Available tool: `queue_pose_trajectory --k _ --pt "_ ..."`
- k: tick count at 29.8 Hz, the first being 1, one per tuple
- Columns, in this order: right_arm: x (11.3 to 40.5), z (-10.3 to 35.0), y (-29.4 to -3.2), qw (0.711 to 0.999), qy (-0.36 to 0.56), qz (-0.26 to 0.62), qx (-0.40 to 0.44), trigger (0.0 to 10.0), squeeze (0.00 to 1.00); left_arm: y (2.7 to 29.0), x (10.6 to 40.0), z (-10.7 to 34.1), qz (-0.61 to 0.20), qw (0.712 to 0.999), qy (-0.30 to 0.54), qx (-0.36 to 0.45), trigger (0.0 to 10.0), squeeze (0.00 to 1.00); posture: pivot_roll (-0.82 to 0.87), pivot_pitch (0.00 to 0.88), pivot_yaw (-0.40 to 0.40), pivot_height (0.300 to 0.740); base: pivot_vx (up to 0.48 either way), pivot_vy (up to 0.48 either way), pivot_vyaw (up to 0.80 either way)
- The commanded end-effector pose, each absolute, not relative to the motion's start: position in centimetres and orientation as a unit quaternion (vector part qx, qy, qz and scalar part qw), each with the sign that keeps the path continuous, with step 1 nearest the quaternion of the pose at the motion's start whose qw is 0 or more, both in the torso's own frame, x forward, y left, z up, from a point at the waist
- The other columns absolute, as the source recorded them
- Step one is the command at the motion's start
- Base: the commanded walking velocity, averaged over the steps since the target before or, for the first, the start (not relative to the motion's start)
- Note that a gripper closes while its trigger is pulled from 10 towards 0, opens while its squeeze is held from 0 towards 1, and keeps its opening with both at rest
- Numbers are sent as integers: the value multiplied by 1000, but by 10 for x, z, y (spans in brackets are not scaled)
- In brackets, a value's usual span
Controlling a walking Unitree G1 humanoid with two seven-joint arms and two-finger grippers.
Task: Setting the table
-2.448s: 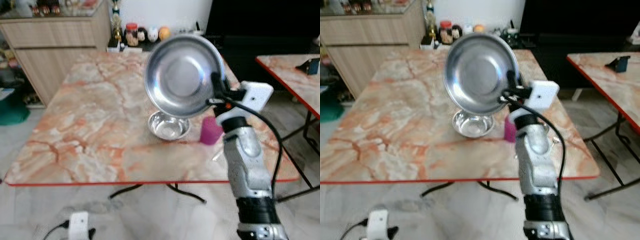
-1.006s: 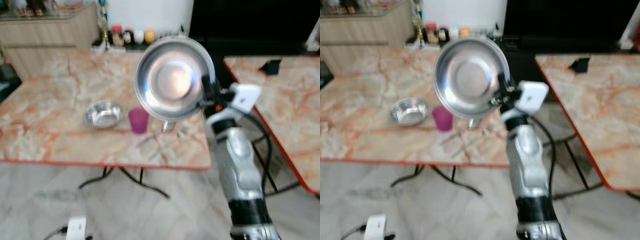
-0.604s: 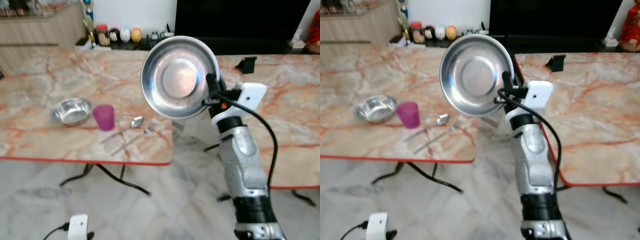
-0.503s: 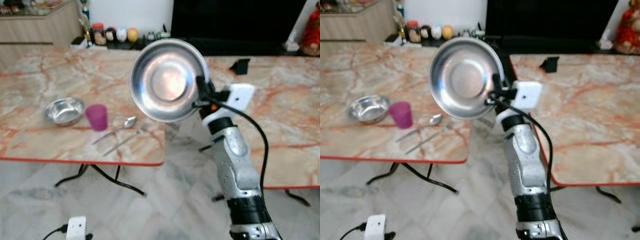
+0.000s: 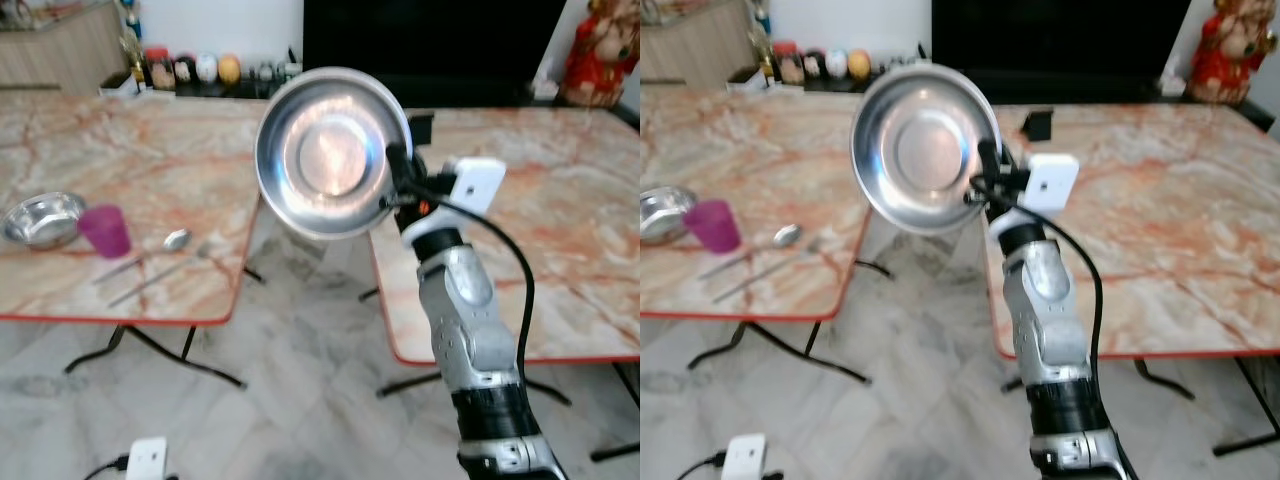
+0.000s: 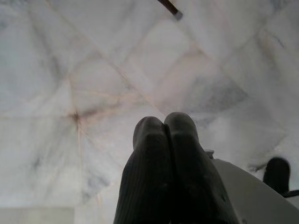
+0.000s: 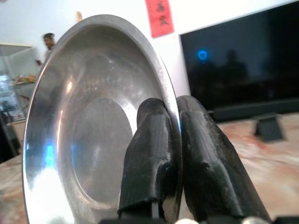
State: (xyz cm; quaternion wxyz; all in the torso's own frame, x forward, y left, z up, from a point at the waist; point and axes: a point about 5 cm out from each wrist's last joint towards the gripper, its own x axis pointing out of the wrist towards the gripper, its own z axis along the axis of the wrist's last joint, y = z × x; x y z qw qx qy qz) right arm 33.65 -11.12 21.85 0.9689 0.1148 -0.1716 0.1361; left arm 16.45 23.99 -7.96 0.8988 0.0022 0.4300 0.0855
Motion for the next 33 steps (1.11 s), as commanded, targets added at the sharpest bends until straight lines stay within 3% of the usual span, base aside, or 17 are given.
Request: queue_pose_trajectory --k 1,26,33 --pt "337 223 -117 969 -180 127 116 10000 0 236 158 -84 78 891 447 4 10000 0 -86 0 21 732 0 -394 0" --pt "337 219 -118 971 -172 124 115 10000 0 237 148 -88 82 882 464 2 10000 0 -84 0 15 732 0 -376 0" --pt "337 220 -119 970 -173 123 115 10000 0 236 150 -88 87 883 462 -4 10000 0 -86 0 14 732 0 0 0"
